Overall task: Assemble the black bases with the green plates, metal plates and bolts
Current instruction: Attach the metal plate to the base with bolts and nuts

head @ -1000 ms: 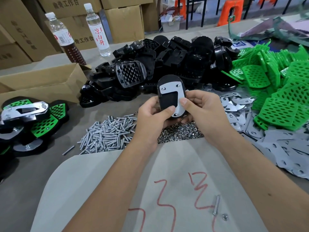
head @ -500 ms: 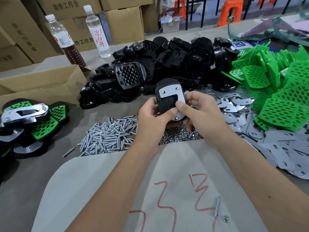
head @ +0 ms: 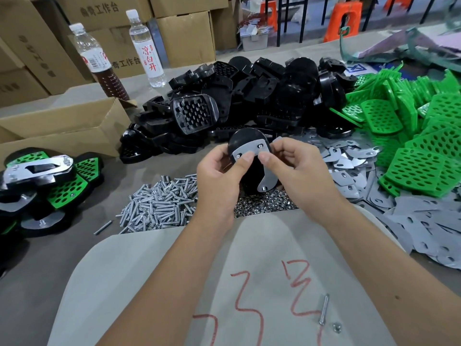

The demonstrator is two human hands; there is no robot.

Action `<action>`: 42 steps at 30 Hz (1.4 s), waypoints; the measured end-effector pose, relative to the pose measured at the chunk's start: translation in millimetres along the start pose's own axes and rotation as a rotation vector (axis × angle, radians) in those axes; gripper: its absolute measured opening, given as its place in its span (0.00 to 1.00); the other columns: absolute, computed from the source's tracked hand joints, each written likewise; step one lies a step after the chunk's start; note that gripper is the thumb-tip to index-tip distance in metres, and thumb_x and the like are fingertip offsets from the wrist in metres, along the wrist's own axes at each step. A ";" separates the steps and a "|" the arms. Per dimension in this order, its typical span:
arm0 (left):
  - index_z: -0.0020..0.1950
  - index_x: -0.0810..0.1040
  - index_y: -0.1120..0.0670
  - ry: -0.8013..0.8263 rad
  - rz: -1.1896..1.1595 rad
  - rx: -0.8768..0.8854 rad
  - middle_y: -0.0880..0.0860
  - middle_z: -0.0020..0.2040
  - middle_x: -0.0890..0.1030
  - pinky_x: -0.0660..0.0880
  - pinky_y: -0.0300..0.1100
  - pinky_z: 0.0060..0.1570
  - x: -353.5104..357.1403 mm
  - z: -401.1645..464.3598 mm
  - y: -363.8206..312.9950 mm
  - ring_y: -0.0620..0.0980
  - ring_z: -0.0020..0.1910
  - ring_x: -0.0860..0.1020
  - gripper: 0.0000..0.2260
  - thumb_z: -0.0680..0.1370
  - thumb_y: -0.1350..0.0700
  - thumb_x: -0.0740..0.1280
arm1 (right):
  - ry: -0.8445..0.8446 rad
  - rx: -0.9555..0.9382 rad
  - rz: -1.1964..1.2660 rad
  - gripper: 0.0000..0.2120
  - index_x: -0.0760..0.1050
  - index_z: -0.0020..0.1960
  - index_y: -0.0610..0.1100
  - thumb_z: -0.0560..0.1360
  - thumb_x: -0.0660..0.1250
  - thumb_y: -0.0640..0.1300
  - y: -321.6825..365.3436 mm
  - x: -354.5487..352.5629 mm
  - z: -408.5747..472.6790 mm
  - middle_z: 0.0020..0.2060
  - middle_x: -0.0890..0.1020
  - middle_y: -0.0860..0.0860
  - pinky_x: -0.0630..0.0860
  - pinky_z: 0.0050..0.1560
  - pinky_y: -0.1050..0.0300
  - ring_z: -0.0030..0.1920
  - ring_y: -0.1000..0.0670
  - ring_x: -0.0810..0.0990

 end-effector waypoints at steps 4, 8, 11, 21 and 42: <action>0.59 0.83 0.59 -0.013 -0.003 -0.015 0.61 0.56 0.86 0.77 0.68 0.63 -2.0 0.2 1.2 0.64 0.59 0.83 0.09 0.79 0.66 0.71 | 0.047 -0.026 -0.034 0.02 0.82 0.49 0.44 0.81 0.71 0.41 0.3 1.7 0.1 0.43 0.85 0.48 0.75 0.40 0.63 0.44 0.47 0.83; 0.61 0.81 0.59 -0.024 -0.004 -0.021 0.59 0.56 0.86 0.78 0.66 0.63 -2.9 0.1 0.9 0.62 0.59 0.83 0.11 0.79 0.66 0.72 | 0.038 -0.055 -0.060 0.01 0.82 0.49 0.43 0.80 0.72 0.39 4.3 3.1 -0.5 0.42 0.85 0.48 0.78 0.44 0.56 0.43 0.48 0.82; 0.60 0.82 0.59 -0.004 0.019 -0.011 0.57 0.54 0.87 0.80 0.61 0.61 -2.2 0.7 1.3 0.57 0.55 0.85 0.10 0.79 0.66 0.71 | 0.021 -0.078 -0.115 0.01 0.82 0.49 0.41 0.79 0.73 0.39 8.2 4.1 -0.6 0.40 0.84 0.46 0.78 0.43 0.55 0.38 0.49 0.79; 0.53 0.84 0.56 0.040 -0.049 -0.035 0.58 0.50 0.85 0.81 0.59 0.53 3.2 4.1 3.7 0.54 0.50 0.82 0.12 0.77 0.50 0.68 | -0.130 -0.070 -0.121 0.12 0.83 0.63 0.47 0.79 0.73 0.41 11.0 -11.7 0.1 0.46 0.85 0.52 0.76 0.53 0.60 0.49 0.54 0.82; 0.50 0.85 0.57 0.001 -0.044 -0.035 0.59 0.49 0.87 0.84 0.45 0.44 -3.1 9.8 8.9 0.57 0.46 0.86 0.04 0.78 0.65 0.74 | -0.412 -0.042 -0.286 0.06 0.80 0.49 0.47 0.82 0.67 0.46 3.4 -73.0 4.2 0.38 0.85 0.52 0.76 0.46 0.53 0.44 0.50 0.82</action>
Point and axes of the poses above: each hand's wrist, its own z-axis towards the middle knuckle, its own x-axis out of the palm, y = z × x, the point moved 9 cm from there along z, towards the middle knuckle
